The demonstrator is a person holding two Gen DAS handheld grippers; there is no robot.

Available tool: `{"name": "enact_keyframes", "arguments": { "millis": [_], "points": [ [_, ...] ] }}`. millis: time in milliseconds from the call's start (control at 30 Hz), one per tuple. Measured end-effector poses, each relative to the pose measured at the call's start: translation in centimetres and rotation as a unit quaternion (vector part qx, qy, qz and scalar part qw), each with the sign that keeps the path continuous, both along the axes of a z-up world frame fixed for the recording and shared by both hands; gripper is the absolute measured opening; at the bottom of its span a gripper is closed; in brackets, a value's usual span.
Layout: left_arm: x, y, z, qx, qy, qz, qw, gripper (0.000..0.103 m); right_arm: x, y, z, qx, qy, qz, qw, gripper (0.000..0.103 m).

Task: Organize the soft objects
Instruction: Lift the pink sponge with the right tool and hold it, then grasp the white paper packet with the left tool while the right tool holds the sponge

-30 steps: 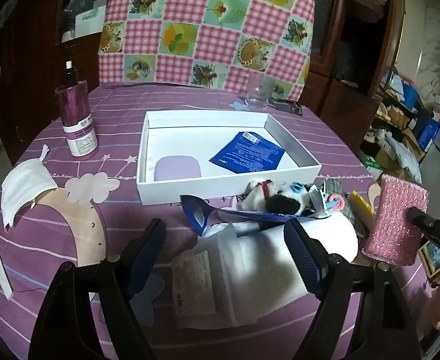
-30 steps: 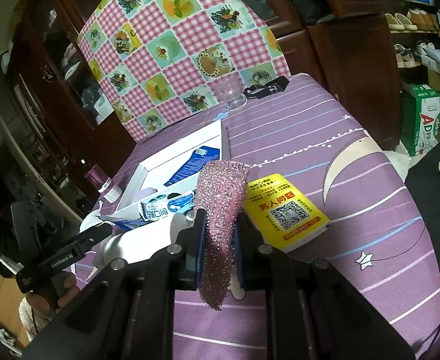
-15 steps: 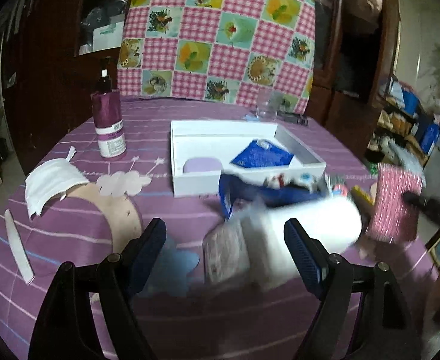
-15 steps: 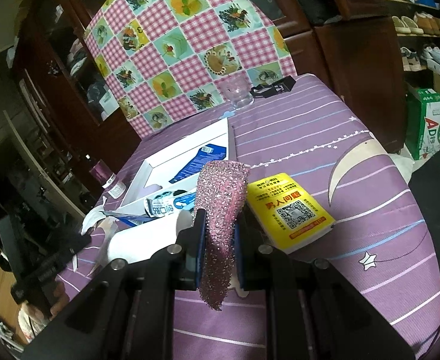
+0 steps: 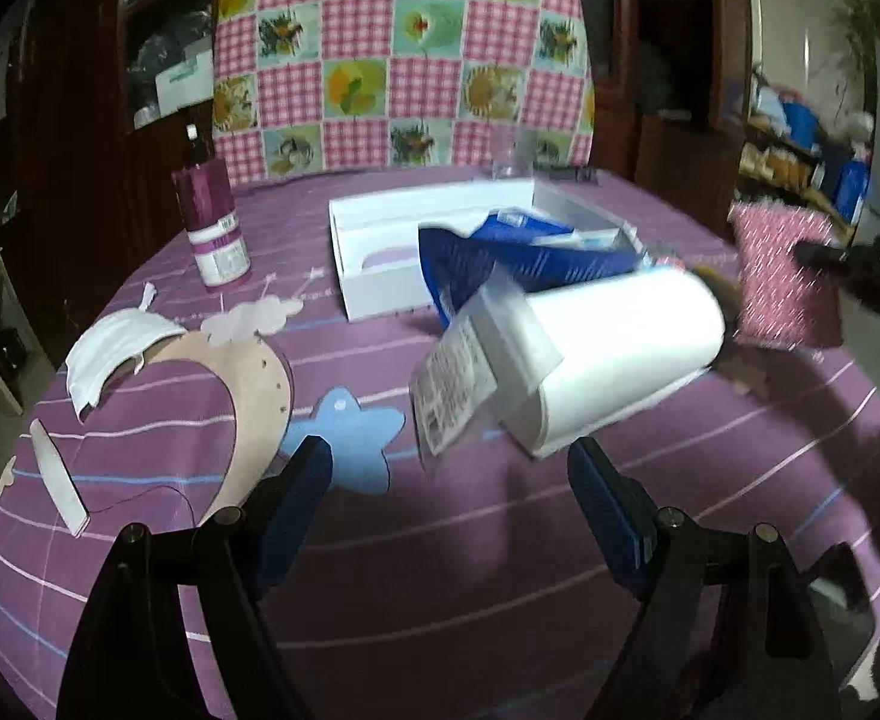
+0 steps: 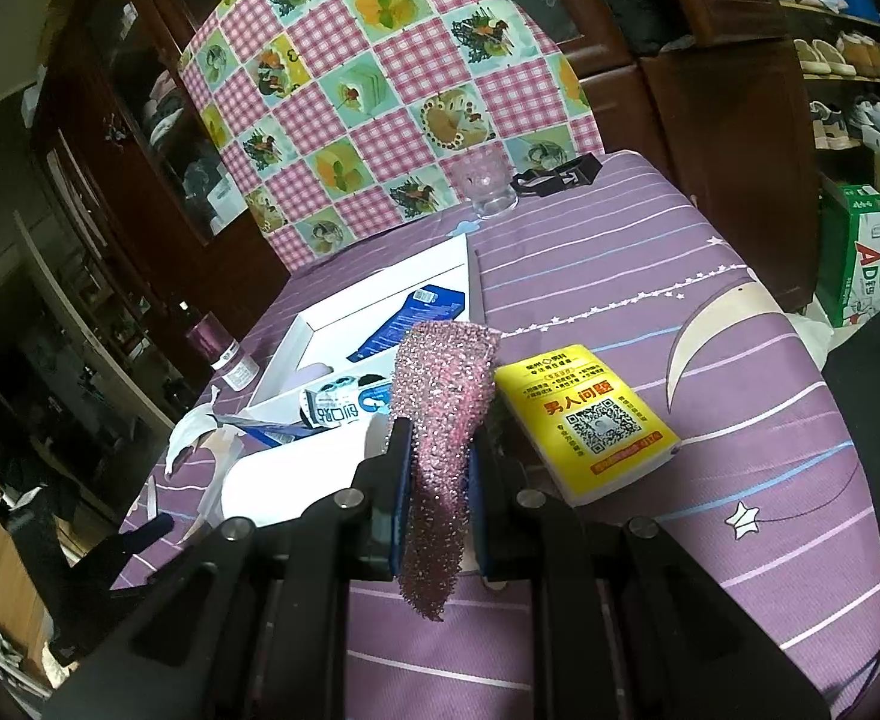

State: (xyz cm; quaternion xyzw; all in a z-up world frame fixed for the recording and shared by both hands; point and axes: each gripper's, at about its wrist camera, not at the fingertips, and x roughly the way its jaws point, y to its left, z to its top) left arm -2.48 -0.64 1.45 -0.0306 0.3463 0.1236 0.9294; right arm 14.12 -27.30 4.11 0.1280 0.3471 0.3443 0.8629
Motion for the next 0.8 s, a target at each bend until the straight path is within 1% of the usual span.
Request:
{"name": "enact_keyframes", "arguments": {
  "millis": [133,167,200,267,400,500,567,600,667,733,800],
  "points": [
    [1.5,-0.9,-0.8,0.029,0.032,-0.006,0.9991,0.08,0.1,0.0,-0.2,-0.002,0.003,-0.002,1.0,0.018],
    [2.0,-1.1,-1.2,0.037,0.044,-0.007,0.9983,0.078,0.2,0.0,-0.2,-0.003,0.004,-0.002,1.0,0.018],
    [2.3,-1.2,-1.4,0.039,0.052,-0.007,0.9979,0.076,0.2,0.0,-0.3,-0.003,0.005,-0.001,1.0,0.018],
    [3.1,-1.1,-1.7,0.039,0.064,-0.002,0.9971,0.064,0.2,0.0,-0.2,-0.003,0.004,-0.001,1.0,0.018],
    [3.9,-0.6,-1.9,0.032,0.07,0.004,0.997,0.06,0.1,0.0,-0.2,-0.003,0.004,-0.002,1.0,0.018],
    [4.1,-0.5,-1.7,0.02,0.066,-0.002,0.9976,0.046,0.1,0.0,-0.2,-0.003,0.004,-0.001,1.0,0.018],
    [4.2,-0.5,-1.6,0.005,0.064,-0.011,0.9979,0.031,0.1,0.0,-0.2,-0.003,0.004,-0.002,1.0,0.018],
    [4.3,-0.5,-1.6,-0.001,0.062,-0.014,0.998,0.028,0.2,0.0,-0.2,-0.003,0.004,-0.002,1.0,0.018],
    [4.4,-0.5,-1.7,-0.005,0.061,-0.015,0.998,0.012,0.1,0.0,-0.2,-0.004,0.004,-0.002,1.0,0.018],
    [4.3,-0.5,-1.7,-0.002,0.059,-0.008,0.9982,0.009,0.2,0.0,-0.3,-0.004,0.006,-0.002,1.0,0.018],
    [4.1,-0.2,-1.5,-0.013,0.053,-0.005,0.9985,0.007,0.2,0.1,-0.4,-0.005,0.006,-0.001,1.0,0.018]
  ]
}}
